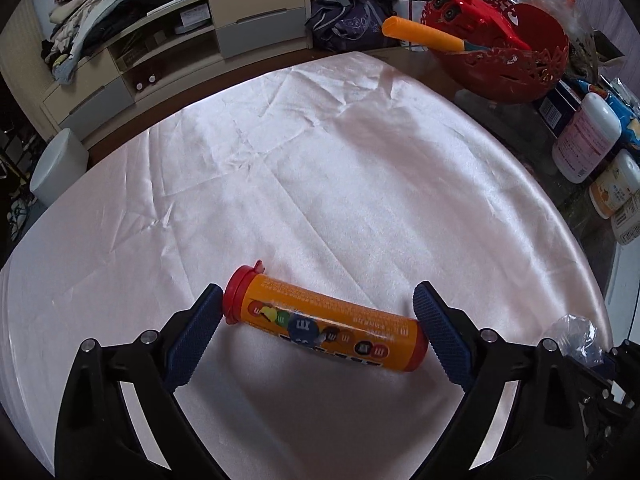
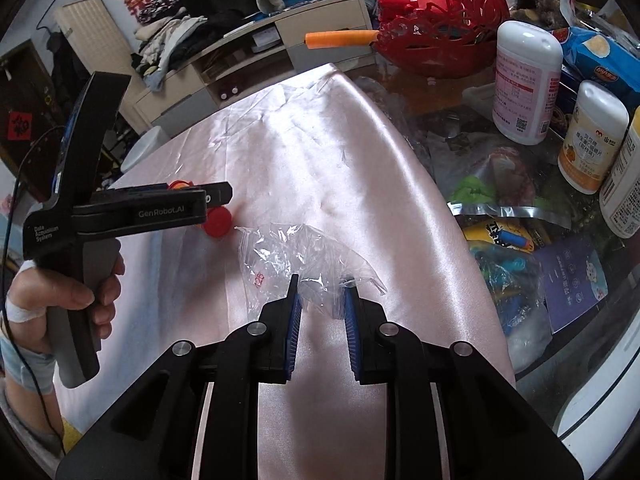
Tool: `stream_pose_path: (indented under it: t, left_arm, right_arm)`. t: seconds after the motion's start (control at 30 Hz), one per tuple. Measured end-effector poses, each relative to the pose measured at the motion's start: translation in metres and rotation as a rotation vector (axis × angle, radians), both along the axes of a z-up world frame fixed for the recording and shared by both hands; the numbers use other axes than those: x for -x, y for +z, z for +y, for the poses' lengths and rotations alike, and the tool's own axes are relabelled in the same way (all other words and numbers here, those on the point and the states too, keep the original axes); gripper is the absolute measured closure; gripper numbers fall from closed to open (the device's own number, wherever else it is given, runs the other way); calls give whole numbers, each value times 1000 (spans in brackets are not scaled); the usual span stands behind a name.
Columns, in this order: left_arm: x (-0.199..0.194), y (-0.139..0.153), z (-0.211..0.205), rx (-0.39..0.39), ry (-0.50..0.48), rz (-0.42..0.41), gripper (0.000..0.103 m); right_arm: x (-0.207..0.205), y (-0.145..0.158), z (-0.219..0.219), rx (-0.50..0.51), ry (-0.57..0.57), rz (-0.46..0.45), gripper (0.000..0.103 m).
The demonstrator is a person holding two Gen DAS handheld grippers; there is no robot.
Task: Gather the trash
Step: 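Grasp the clear plastic bag with the right tool while the left tool grasps the orange M&M's tube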
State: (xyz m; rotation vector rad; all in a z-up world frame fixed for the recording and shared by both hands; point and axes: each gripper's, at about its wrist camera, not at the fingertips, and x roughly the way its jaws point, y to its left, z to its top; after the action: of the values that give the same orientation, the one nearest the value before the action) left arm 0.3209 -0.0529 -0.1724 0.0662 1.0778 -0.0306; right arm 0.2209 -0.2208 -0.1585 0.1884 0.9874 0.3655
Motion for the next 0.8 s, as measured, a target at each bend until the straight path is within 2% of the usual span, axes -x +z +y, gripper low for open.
stream_pose_path:
  t: [0.1,0.17,0.27,0.47,0.57,0.7,0.77,0.8]
  left_arm:
    - [6,-8,12,-15,9,31,24]
    - [12,-10,22,21,12,33,32]
    - [20,-8,30,25,16,37,45]
    - [46,-7,36,34,13,65,48]
    - [64,-8,36,30,5,75,41]
    - [87,-7,36,32,2,72,43]
    - [97,-5,35,40,-3,64,60]
    - [101,-4,36,46,2,67,64]
  right_arm:
    - [0,0,1,1,1,-2,81]
    - [2,1,2,2,6,-2,81]
    - [6,3,7,6,12,0,81]
    - [21,5,18,5,27,16,81]
    - [32,5,16,1,14,26,81]
    - [48,8,11,16,-2,33,81]
    - [57,11,8,24,-8,33,81]
    - [62,13,6,25,-11,32,81]
